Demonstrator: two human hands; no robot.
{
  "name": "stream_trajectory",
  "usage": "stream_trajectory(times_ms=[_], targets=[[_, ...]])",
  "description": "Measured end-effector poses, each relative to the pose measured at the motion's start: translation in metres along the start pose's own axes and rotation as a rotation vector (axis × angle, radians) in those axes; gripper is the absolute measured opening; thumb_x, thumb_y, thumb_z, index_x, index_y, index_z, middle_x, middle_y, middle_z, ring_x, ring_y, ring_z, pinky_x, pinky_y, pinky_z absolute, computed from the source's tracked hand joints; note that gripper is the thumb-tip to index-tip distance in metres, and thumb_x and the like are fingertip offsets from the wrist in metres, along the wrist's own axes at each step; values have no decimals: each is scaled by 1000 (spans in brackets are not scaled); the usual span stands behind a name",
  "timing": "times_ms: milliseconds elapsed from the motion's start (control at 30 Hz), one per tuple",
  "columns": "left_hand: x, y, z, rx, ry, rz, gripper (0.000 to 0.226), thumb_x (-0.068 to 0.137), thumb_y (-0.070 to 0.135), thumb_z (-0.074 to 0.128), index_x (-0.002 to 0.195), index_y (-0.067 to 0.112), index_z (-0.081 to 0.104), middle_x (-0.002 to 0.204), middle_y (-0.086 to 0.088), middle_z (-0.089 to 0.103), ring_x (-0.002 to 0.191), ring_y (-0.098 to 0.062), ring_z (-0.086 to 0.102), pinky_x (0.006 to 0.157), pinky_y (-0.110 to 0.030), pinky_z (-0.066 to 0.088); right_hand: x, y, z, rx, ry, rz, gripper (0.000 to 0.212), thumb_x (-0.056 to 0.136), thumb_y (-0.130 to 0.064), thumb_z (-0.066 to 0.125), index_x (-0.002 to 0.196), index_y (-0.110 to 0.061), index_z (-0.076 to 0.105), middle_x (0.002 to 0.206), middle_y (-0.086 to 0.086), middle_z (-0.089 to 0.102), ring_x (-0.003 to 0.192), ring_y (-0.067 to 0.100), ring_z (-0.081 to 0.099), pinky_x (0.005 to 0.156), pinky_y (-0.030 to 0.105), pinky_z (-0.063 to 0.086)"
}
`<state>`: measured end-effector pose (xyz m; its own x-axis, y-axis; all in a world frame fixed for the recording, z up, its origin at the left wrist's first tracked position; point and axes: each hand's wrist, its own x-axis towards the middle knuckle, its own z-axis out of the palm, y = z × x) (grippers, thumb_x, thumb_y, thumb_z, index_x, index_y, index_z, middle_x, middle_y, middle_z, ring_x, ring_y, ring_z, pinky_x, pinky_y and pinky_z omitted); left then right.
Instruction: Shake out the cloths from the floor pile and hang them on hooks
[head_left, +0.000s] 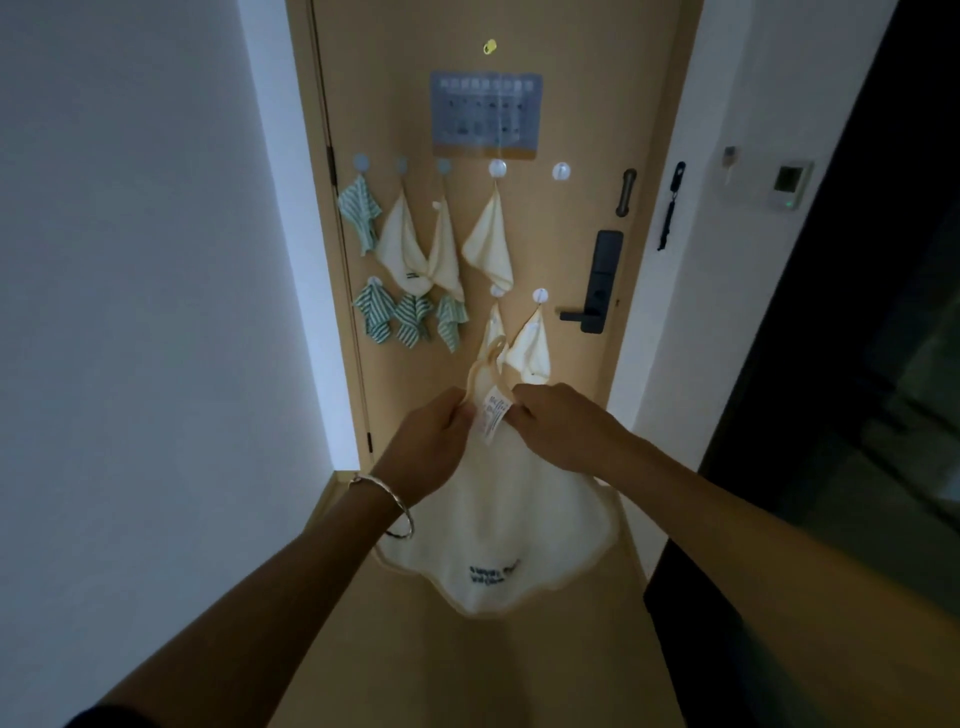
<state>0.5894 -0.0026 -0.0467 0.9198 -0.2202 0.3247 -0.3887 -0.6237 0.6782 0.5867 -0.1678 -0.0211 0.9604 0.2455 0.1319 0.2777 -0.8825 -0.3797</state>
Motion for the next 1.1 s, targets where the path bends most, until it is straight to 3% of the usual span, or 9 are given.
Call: stream_trajectory(times_ms=[167, 233, 300, 400, 500, 567, 700, 900, 1100], targets=[[52, -25, -12, 68, 31, -54, 30, 102, 30, 31, 100, 10, 54, 83, 1, 59, 67, -10, 54, 57, -19, 45, 76, 14, 6, 57, 5, -71, 36, 102, -30, 39, 67, -30, 31, 71, -9, 45, 77, 16, 47, 54, 22, 29], [83, -32, -14, 94, 31, -66, 28, 102, 30, 30, 99, 13, 52, 83, 3, 58, 65, -6, 53, 52, -10, 42, 106, 21, 4, 60, -10, -99, 30, 102, -31, 38, 73, -25, 39, 89, 4, 60, 83, 22, 51, 64, 28, 36], [117, -36, -10, 122, 24, -78, 27, 102, 31, 29, 99, 16, 51, 86, 2, 58, 65, -5, 53, 52, -10, 40, 138, 32, 0, 55, -15, -110, 26, 102, -31, 38, 79, -23, 45, 103, 11, 62, 88, 25, 53, 73, 32, 37], [159, -46, 6, 120, 27, -90, 26, 102, 30, 30, 101, 16, 51, 89, 1, 57, 66, -4, 52, 54, -11, 39, 181, 60, -1, 87, -31, -122, 35, 101, -32, 38, 67, -31, 32, 82, 1, 53, 80, 18, 47, 70, 31, 33], [184, -61, 26, 87, -1, -126, 30, 102, 30, 30, 107, 12, 53, 92, 1, 58, 72, -6, 54, 62, -14, 43, 216, 84, 5, 110, -48, -140, 37, 100, -31, 41, 65, -22, 33, 67, -4, 41, 65, 14, 42, 56, 29, 28], [199, -74, 33, 77, -16, -153, 30, 102, 30, 29, 106, 12, 53, 94, -2, 59, 76, -12, 57, 66, -19, 46, 236, 94, 10, 119, -59, -147, 37, 99, -29, 43, 65, -19, 34, 65, -3, 41, 59, 11, 39, 54, 28, 27], [245, -99, 34, 57, 10, -174, 28, 102, 30, 30, 103, 13, 52, 93, -3, 60, 77, -16, 58, 67, -25, 47, 283, 106, 24, 121, -76, -143, 36, 99, -31, 42, 65, -22, 33, 67, -4, 42, 71, 18, 47, 68, 36, 37], [314, -148, 56, -2, -25, -154, 28, 102, 28, 32, 99, 12, 55, 81, 2, 55, 68, -7, 50, 59, -20, 37, 343, 128, 42, 75, -116, -73, 33, 100, -36, 40, 68, -29, 36, 75, -7, 46, 77, 15, 48, 72, 33, 38], [406, -190, 51, -82, -55, -63, 32, 101, 27, 35, 103, 4, 56, 96, -13, 61, 86, -26, 56, 75, -35, 42, 417, 151, 30, 2, -60, 79, 36, 100, -32, 41, 66, -30, 31, 68, -9, 42, 74, 17, 50, 67, 31, 37]])
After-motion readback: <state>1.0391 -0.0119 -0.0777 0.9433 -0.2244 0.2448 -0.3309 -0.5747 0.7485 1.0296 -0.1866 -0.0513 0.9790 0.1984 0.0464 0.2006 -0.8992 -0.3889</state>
